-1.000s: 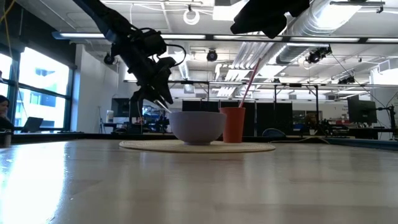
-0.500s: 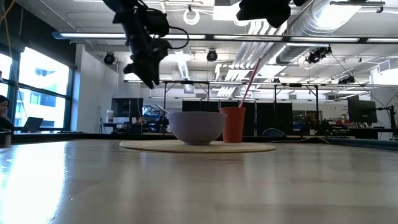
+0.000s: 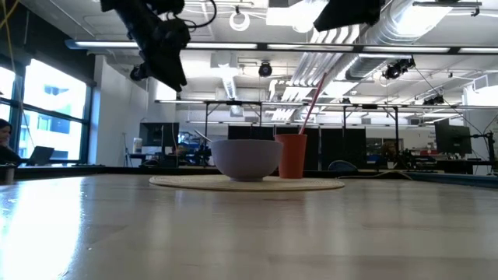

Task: Pick & Place Utensil
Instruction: Put the silver fork into the violet bowl

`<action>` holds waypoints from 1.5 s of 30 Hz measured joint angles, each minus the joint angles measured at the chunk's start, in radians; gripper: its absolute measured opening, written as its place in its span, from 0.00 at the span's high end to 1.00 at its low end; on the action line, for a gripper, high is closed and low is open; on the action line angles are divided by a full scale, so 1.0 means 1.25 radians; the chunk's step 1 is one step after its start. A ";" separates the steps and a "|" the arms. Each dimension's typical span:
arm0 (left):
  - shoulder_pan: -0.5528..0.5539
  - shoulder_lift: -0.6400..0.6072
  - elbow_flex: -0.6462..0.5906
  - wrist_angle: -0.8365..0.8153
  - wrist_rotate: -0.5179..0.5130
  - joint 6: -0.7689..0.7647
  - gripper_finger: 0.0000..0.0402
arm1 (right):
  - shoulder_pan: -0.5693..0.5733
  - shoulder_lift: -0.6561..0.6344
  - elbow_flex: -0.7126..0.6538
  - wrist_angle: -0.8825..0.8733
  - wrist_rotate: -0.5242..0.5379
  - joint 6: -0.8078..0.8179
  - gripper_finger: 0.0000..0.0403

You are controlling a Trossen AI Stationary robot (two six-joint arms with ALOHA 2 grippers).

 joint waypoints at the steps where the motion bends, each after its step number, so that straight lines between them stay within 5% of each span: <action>1: -0.015 -0.018 -0.021 0.011 0.000 -0.005 0.64 | -0.027 -0.010 0.000 -0.005 -0.004 0.007 0.72; 14: -0.205 -0.176 -0.209 0.149 -0.078 -0.063 0.64 | -0.366 -0.114 0.000 0.004 -0.087 -0.006 0.70; 25: -0.288 -0.184 -0.278 0.230 -0.079 -0.076 0.64 | -0.765 -0.046 0.001 -0.038 -0.159 0.234 0.48; 29: -0.287 -0.184 -0.284 0.233 -0.081 -0.076 0.64 | -0.818 0.041 0.001 -0.030 -0.188 0.354 0.46; 35: -0.287 -0.184 -0.284 0.236 -0.079 -0.085 0.64 | -0.907 0.157 0.001 -0.035 -0.121 0.562 0.48; 45: -0.287 -0.184 -0.284 0.236 -0.079 -0.091 0.64 | -0.959 0.312 0.001 -0.045 -0.141 0.585 0.53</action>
